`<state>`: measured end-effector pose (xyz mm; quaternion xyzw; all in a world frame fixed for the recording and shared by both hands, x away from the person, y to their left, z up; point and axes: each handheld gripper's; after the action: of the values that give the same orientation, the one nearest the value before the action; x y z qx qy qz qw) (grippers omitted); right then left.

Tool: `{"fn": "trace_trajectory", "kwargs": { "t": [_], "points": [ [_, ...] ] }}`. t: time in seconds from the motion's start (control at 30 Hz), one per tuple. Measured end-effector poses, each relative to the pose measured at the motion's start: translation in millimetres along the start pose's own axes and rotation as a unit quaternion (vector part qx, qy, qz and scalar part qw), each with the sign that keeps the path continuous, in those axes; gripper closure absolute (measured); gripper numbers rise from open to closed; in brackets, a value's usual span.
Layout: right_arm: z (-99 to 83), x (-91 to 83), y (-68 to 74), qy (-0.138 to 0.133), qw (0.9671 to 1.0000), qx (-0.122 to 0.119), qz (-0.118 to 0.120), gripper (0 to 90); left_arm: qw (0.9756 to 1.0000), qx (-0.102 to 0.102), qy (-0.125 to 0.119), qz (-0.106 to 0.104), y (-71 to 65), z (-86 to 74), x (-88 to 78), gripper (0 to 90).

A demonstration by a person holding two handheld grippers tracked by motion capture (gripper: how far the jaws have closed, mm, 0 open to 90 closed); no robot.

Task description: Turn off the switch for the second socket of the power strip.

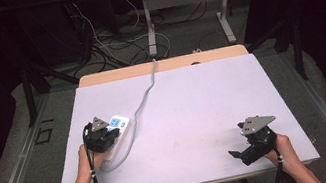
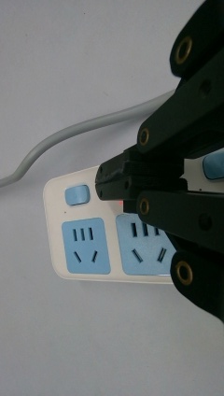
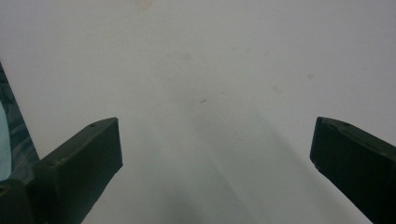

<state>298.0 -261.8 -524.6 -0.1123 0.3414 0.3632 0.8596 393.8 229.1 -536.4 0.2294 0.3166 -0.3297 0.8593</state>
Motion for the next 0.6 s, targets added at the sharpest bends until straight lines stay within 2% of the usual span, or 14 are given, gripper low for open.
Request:
{"fn": "trace_trajectory", "kwargs": {
  "t": [0.6],
  "points": [
    [0.1, -0.1, -0.1, 0.004, 1.0, 0.0, 0.003, 1.6, 1.0, 0.001, -0.001, 0.002, -0.4, -0.2, 0.7, 90.0]
  ]
}}
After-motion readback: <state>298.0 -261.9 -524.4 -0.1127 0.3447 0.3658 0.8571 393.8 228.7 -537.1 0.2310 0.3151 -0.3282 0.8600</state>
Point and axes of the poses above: each handheld gripper's, and its own axes: x roughly forward along the jaws, z roughly out of its top, y roughly to its left, and after that the axes turned 13 degrees about x, right-handed
